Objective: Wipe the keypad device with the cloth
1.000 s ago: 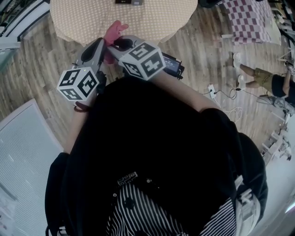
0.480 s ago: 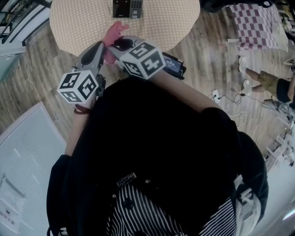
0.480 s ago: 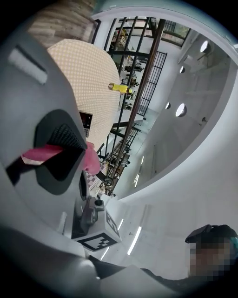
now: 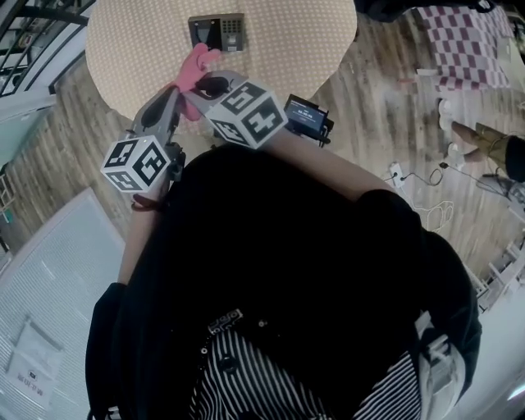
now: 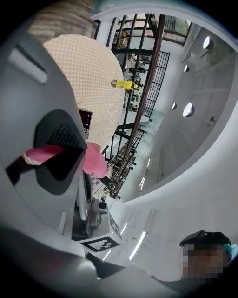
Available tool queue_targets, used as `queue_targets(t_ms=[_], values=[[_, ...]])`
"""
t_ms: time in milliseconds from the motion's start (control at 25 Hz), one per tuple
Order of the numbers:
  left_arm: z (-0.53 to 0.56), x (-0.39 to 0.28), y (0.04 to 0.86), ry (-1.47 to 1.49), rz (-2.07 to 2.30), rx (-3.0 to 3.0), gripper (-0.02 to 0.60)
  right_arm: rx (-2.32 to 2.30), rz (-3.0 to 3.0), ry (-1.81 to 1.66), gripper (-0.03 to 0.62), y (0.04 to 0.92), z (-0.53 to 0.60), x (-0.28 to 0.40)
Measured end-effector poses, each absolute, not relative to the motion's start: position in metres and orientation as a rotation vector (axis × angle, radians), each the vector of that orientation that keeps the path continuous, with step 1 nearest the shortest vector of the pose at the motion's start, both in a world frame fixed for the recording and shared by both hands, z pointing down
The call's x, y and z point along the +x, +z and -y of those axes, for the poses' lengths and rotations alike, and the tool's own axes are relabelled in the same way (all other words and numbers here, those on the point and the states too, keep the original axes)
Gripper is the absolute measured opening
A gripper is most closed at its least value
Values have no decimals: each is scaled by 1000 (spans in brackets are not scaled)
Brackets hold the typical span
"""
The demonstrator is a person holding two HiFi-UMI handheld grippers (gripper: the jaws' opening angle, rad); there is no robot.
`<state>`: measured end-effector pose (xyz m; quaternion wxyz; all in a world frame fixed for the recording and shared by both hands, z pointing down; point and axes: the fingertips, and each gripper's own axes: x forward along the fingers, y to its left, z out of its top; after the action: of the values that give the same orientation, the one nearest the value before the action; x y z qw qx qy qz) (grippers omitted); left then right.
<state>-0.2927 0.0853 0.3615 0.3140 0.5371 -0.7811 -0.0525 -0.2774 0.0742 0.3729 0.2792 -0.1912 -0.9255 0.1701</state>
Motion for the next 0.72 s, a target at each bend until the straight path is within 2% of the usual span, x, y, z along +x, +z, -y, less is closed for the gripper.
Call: queue_targets(t_ms=[320, 720], values=[[-39, -294, 376, -100, 2011, 1397, 3, -519, 2446, 518, 48, 387, -29, -279], [-32, -305, 385, -70, 1980, 1337, 3, -546, 2420, 585, 48, 395, -22, -292]])
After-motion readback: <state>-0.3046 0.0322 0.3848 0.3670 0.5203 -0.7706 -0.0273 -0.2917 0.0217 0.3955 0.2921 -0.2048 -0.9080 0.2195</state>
